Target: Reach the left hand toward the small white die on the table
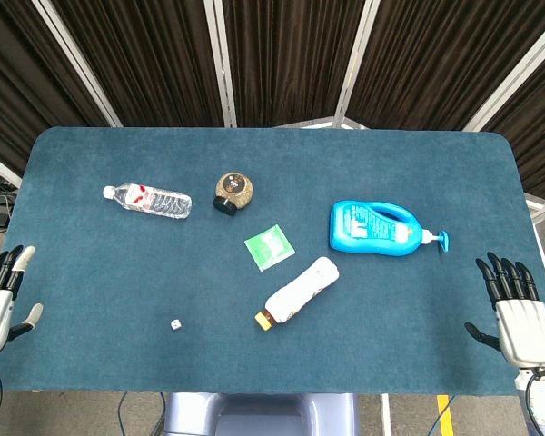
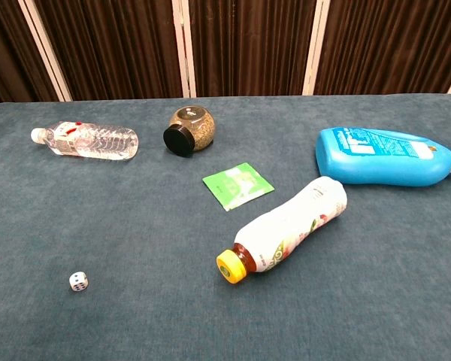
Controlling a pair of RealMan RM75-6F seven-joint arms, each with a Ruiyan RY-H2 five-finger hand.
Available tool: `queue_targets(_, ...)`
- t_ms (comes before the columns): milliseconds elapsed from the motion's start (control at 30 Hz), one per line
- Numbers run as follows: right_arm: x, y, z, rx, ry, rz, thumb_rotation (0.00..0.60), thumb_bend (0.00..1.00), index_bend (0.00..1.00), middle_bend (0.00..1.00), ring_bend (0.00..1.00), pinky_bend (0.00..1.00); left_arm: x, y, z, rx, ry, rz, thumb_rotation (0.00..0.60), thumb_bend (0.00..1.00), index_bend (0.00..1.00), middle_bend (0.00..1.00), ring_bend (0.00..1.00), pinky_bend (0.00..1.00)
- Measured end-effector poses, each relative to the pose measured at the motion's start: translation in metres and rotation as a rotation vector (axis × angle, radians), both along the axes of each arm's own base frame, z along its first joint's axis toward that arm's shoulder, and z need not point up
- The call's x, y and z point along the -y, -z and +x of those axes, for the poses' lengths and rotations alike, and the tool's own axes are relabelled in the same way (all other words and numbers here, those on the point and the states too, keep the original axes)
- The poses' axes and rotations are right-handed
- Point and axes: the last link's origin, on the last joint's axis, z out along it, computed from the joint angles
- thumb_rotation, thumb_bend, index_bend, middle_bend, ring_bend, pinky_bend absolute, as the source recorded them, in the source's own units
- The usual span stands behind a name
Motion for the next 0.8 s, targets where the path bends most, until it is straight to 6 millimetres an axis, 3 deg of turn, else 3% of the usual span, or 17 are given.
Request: queue_targets(800, -0.0012, 0.0012, -0.0079, 0.006, 0.042, 0.013, 0.6, 0.01, 0.0, 0.0, 0.0, 0.0, -0.004, 0.0067, 0.0073, -0.007, 0.025, -0.015, 0.6, 0.37, 0.0, 0.0, 0.0, 0.0)
